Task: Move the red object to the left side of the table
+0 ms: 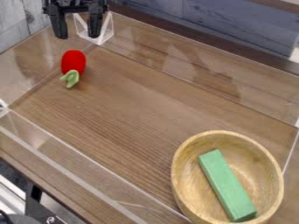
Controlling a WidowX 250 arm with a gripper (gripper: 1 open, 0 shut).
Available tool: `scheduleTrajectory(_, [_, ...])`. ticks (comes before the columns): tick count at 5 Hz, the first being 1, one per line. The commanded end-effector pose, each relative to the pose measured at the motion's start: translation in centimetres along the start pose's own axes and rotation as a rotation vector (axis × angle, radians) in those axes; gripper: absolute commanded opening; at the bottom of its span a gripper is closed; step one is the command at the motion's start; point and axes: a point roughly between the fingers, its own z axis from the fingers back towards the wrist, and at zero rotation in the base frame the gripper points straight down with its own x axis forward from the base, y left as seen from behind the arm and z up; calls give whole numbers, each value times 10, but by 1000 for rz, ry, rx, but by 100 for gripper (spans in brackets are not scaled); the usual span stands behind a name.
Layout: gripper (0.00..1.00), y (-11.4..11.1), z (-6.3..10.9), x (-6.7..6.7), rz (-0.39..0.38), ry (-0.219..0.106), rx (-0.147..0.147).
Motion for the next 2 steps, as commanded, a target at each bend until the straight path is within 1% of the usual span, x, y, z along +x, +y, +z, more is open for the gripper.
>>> scheduleTrajectory(1, [100, -8, 24, -28, -54, -65, 20])
scheduleTrajectory(2, [100, -14, 27, -41, -92, -61, 29])
